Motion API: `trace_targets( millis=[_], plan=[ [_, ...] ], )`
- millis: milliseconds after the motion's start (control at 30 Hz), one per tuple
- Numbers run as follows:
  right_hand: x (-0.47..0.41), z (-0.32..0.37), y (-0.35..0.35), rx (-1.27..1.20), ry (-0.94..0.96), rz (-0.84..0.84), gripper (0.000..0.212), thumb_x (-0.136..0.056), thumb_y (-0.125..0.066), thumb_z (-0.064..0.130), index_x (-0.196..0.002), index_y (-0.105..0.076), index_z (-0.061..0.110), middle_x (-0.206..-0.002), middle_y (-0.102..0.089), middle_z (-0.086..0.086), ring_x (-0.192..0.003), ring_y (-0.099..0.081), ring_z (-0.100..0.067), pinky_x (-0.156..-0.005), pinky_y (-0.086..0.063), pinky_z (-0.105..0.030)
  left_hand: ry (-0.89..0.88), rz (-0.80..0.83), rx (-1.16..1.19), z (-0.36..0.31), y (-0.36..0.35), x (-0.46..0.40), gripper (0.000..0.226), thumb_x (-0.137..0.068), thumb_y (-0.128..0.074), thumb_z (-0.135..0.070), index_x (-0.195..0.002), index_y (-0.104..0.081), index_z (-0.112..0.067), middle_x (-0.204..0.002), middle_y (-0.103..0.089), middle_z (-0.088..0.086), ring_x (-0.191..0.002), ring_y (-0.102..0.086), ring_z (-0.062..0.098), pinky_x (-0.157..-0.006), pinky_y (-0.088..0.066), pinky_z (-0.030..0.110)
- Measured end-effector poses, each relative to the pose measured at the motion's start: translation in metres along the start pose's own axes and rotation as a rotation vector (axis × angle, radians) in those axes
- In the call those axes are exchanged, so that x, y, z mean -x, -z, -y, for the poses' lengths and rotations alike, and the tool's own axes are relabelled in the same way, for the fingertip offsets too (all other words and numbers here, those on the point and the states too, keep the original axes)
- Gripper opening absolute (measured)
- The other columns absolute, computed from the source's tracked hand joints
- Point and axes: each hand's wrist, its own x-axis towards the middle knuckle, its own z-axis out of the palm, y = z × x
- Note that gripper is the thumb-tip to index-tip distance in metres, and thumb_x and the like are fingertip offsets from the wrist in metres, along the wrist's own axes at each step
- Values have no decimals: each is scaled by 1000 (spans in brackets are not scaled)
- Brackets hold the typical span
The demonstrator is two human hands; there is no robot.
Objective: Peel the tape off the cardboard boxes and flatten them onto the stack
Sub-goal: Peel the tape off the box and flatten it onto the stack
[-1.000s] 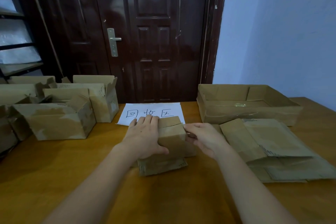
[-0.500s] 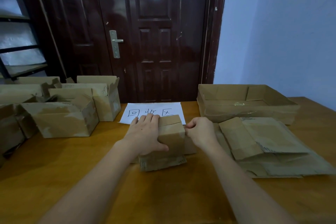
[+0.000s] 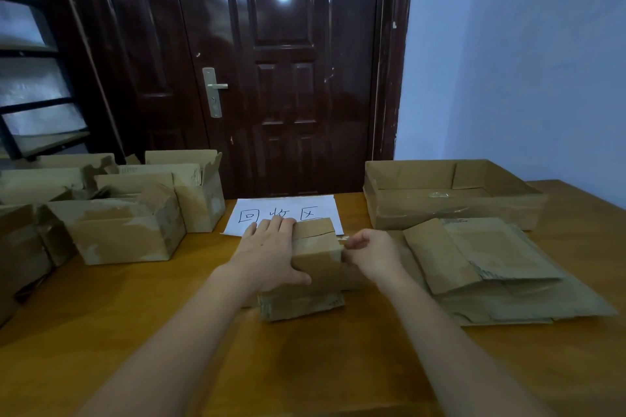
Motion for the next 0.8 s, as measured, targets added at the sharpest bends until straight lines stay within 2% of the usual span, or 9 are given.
trace_targets(
  millis=[133,200,300,433,533,633,700,767,800],
  plan=[
    [3,-12,-10,92,81,-45,24,-90,-74,15,-85,-60,34,-92,-63,12,-88,-60,-6,-67,-47,-16,4,-19,13,2,-4,0,110,-70,-72,-80,-154,-25,-27,-150,-40,-5,-139,-37,20,-122,-26,46],
    [1,-11,-8,-31,85,1,16,-94,-70,18,-92,-65,33,-96,-67,10,-92,-64,-9,-74,-56,-23,12,-15,13,3,-4,-1,111,-69,-72,-82,-154,-26,-27,-149,-41,-5,-138,-38,21,-122,-27,46],
    [2,-8,-2,-340,22,116,13,-99,-64,23,-99,-74,31,-99,-75,10,-97,-70,-13,-84,-62,-32,15,-20,9,4,-6,-3,113,-67,-72,-83,-153,-26,-26,-148,-42,-5,-137,-39,21,-120,-28,45],
    [1,-9,-4,-408,-75,168,24,-95,-70,15,-116,-71,27,-115,-71,6,-105,-68,-14,-90,-60,-35,15,-13,7,4,-7,-4,113,-67,-72,-82,-153,-26,-26,-148,-42,-4,-138,-39,21,-120,-28,46],
    [2,-8,-10,-473,-237,259,14,-98,-66,21,-109,-75,19,-110,-75,0,-104,-68,-16,-84,-60,-31,27,-3,-2,4,-5,-3,114,-68,-72,-83,-155,-25,-26,-151,-40,-4,-140,-37,22,-121,-27,46],
    [1,-8,-12,-302,-209,197,15,-99,-64,18,-113,-70,18,-109,-70,0,-99,-67,-16,-84,-59,-31,22,-2,5,5,-5,-2,113,-69,-72,-82,-154,-25,-26,-150,-40,-4,-139,-37,21,-121,-27,46],
    [1,-12,-14,-9,-97,76,13,-100,-62,18,-113,-64,20,-105,-64,4,-96,-63,-13,-78,-54,-25,16,2,15,5,-4,0,111,-69,-73,-81,-154,-26,-27,-149,-41,-5,-138,-38,20,-121,-28,45],
    [2,-16,-16,210,9,-29,10,-98,-65,19,-107,-60,21,-100,-60,6,-94,-58,-12,-73,-47,-20,11,1,14,5,-4,1,111,-69,-73,-81,-154,-26,-27,-149,-40,-5,-138,-38,20,-121,-28,45],
    [1,-19,-16,224,39,-60,11,-96,-68,18,-102,-59,22,-98,-59,7,-92,-57,-11,-69,-44,-18,10,-1,13,5,-4,1,112,-68,-73,-81,-154,-25,-27,-149,-40,-5,-138,-38,20,-121,-27,44]
  ],
)
